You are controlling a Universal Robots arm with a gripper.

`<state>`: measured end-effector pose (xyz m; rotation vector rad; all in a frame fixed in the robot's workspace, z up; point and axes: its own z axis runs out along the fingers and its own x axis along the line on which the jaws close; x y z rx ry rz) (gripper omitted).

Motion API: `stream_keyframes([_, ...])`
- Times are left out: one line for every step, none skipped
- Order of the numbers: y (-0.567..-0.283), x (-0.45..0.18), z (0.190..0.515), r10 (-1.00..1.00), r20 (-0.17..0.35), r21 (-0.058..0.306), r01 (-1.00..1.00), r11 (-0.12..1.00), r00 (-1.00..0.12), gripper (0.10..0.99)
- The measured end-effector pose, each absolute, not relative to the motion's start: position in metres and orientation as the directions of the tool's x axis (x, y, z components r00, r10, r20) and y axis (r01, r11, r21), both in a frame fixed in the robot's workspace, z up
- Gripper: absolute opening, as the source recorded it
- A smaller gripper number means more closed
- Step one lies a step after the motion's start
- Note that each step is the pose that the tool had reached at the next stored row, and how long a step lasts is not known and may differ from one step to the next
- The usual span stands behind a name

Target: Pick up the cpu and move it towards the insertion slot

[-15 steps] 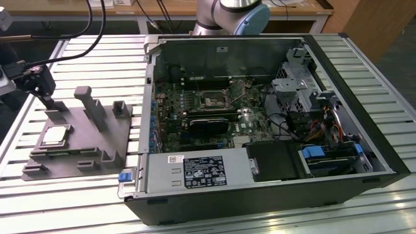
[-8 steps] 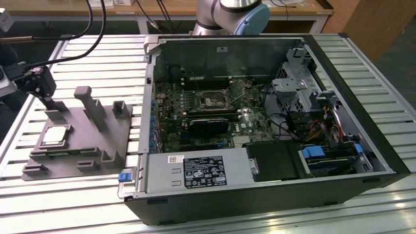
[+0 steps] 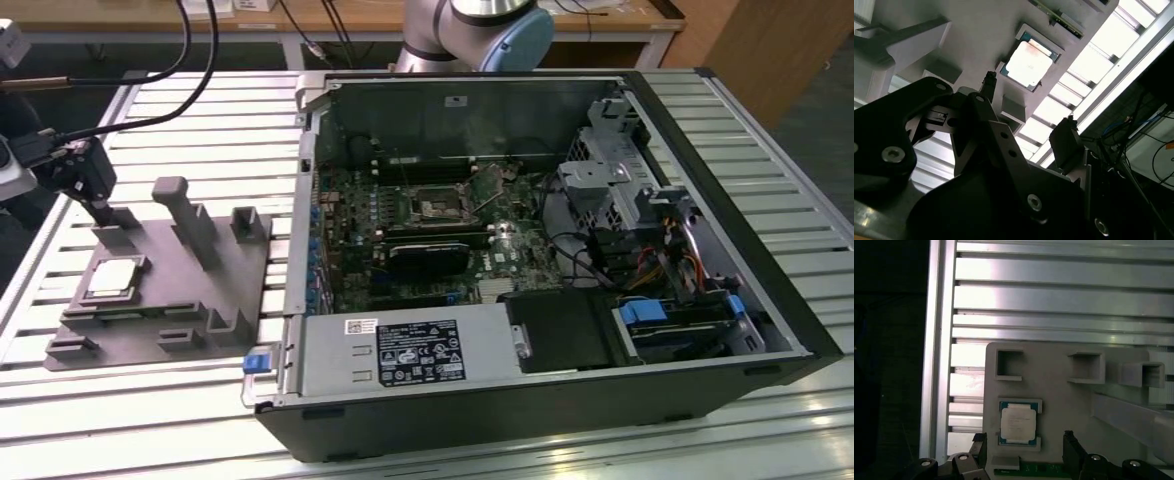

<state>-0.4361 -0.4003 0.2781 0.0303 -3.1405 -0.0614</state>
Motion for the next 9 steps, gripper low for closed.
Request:
stream_keyframes([-0.4003, -0.4361, 0.2778, -0.019, 0.0, 0.039, -0.019, 0.999, -1.0, 0.706])
stream_keyframes([-0.4003, -0.4361, 0.2776, -0.019, 0.0, 0.039, -0.019, 0.999, -1.0, 0.706])
stream_keyframes([-0.4003, -0.4361, 0.2773, -0.019, 0.0, 0.039, -0.019, 0.999, -1.0, 0.706])
stream_keyframes([-0.4003, -0.4361, 0.2771, -0.019, 0.0, 0.039, -0.019, 0.999, -1.0, 0.706])
stream_keyframes([-0.4003, -0.4361, 0.2768, -0.019, 0.0, 0.039, -0.019, 0.999, -1.0, 0.706])
stream_keyframes([-0.4003, -0.4361, 0.2766, -0.019, 0.0, 0.039, -0.019, 0.999, -1.0, 0.706])
stream_keyframes([-0.4003, -0.4361, 0.2762, -0.019, 0.0, 0.039, -0.019, 0.999, -1.0, 0.706])
stream_keyframes([-0.4003, -0.4361, 0.2759, -0.019, 0.0, 0.039, -0.019, 0.999, -1.0, 0.706])
stream_keyframes([-0.4003, -0.4361, 0.2756, -0.019, 0.0, 0.039, -0.019, 0.999, -1.0, 0.706])
